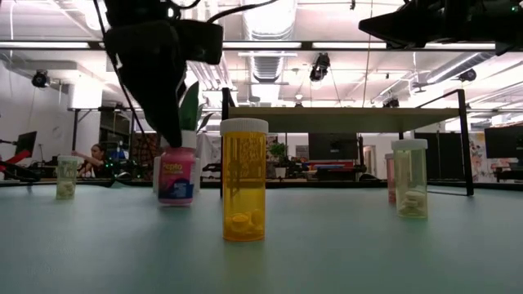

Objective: Pick and place medicine bottles onto shelf by color
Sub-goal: Put the pink pill bottle on the shelf

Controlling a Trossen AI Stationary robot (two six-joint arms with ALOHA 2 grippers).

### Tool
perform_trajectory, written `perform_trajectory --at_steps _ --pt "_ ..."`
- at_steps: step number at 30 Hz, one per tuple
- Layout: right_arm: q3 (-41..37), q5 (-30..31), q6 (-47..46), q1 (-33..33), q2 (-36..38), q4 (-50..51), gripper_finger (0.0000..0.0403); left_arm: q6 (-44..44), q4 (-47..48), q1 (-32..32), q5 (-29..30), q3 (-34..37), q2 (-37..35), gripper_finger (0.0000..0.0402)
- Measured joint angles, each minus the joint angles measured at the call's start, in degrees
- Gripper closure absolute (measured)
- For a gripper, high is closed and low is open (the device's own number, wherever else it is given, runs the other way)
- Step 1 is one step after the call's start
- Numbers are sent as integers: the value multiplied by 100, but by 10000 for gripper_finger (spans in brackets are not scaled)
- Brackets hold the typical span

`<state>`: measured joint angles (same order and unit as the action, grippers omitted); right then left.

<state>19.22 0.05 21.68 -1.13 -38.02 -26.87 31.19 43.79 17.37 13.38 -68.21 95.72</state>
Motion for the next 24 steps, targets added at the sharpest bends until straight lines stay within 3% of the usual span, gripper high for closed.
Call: perform_trajectory --at_steps 6,9,16,24 --pt "0 0 -14 -2 0 59 394 356 0 0 -699 -919 -2 255" --pt "0 0 -16 -1 9 65 394 433 22 -52 -758 -1637 -7 255" --pt "-2 0 51 0 289 534 394 -266 12 -553 -29 -2950 -15 255" --pt "-2 -2 -215 -2 931 1151 394 -1116 52 -1646 68 -3349 180 255"
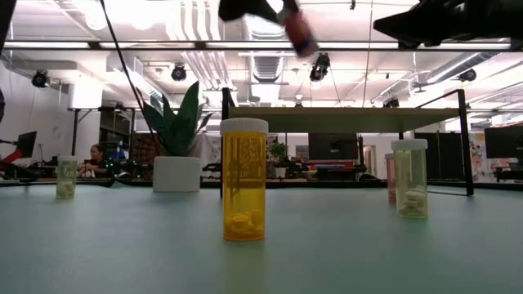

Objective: Pick and place medicine bottles onto shelf by color
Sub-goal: Put the pink pill bottle on the shelf

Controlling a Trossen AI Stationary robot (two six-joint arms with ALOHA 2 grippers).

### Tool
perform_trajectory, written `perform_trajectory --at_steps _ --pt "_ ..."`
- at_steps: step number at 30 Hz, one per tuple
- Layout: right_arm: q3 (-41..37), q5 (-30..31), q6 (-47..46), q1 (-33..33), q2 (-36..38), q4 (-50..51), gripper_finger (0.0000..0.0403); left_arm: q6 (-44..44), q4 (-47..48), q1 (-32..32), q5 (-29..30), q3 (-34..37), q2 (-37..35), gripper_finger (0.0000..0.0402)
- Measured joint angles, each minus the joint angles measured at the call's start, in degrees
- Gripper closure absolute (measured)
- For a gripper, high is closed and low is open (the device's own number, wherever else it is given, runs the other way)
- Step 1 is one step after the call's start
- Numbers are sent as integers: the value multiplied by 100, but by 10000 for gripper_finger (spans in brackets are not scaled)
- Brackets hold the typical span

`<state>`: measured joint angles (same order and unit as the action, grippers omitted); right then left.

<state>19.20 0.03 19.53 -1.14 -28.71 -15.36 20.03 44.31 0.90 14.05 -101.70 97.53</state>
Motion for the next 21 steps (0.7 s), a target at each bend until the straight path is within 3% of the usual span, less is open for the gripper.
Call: perform_trajectory --at_steps 8,17,21 --pt "0 -2 -159 2 175 234 394 -120 42 -759 -178 6 444 255" --pt "0 -4 -152 2 164 283 394 -263 2 -894 -198 -53 692 253" --pt "0 -4 -144 2 164 283 394 -267 8 -914 -193 -14 690 200"
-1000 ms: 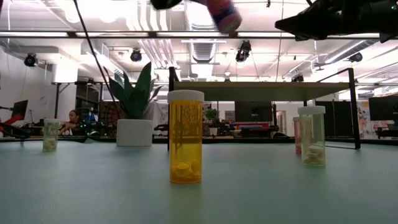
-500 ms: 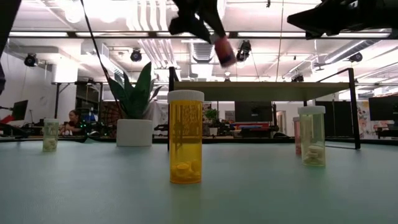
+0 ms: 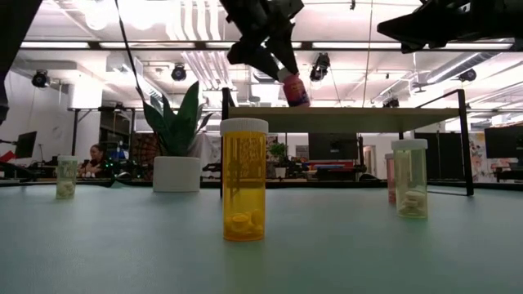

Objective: Pick and place medicine bottles onto shelf by color
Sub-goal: Put the pink pill bottle on the shelf

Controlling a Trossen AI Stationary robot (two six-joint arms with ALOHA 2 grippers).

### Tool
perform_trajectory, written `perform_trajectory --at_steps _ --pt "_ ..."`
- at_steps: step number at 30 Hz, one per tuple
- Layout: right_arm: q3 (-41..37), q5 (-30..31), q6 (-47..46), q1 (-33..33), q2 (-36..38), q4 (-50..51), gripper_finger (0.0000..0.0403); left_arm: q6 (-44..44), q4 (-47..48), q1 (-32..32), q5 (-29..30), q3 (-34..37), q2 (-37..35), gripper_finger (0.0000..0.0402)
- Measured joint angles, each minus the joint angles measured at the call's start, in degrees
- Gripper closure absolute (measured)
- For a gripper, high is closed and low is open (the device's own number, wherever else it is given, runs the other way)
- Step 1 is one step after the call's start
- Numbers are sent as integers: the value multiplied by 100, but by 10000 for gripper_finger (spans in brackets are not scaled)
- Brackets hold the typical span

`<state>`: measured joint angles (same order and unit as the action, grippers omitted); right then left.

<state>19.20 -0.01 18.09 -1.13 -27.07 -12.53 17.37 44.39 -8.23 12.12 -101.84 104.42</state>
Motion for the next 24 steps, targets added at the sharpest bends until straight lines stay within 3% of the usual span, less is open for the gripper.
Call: perform_trajectory --at_steps 4,17,24 --pt "0 0 9 0 0 -1 394 -111 -27 -17 15 -13 0 164" --pt "1 2 9 0 0 4 394 -751 -316 -24 22 -251 -261 157" --pt "1 2 68 0 -3 8 394 -1196 -986 5 170 65 -177 204"
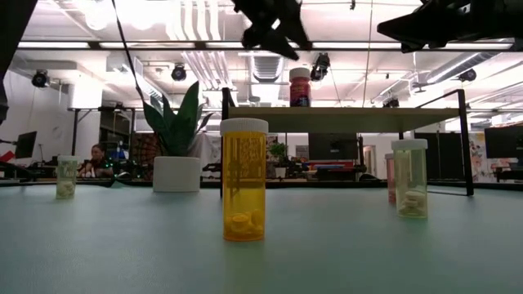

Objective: Pick and place medicine bottles onto shelf by color
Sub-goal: Put the pink pill bottle on the shelf, then put the top yellow pill bottle on the shelf

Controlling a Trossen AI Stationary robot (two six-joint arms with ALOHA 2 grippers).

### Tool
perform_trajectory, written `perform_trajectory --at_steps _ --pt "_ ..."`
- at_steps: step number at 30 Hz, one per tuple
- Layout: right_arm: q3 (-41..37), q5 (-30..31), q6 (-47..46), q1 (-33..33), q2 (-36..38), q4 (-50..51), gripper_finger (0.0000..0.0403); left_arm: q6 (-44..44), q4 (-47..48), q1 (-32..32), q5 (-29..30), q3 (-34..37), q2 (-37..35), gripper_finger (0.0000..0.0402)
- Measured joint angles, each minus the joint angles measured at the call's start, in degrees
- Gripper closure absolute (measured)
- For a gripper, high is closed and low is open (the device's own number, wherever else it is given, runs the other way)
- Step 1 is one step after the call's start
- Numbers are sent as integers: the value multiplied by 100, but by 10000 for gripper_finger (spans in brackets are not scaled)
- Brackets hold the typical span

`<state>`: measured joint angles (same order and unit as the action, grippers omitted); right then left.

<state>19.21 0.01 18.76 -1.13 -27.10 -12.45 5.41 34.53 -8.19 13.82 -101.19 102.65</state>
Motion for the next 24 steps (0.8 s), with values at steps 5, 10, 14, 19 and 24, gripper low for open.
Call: perform_trajectory --at_steps 5,10,14,19,24 --pt "1 0 -4 0 0 12 394 0 -24 -11 151 199 -2 268" --pt "1 0 25 0 0 11 394 13 -355 -4 147 453 -2 319" --pt "1 0 26 0 0 11 394 19 -874 -7 149 648 4 344" --pt "1 1 26 0 0 18 394 24 -1204 -4 147 717 28 360" --pt "1 2 28 0 0 20 394 24 -1112 91 113 688 -199 362"
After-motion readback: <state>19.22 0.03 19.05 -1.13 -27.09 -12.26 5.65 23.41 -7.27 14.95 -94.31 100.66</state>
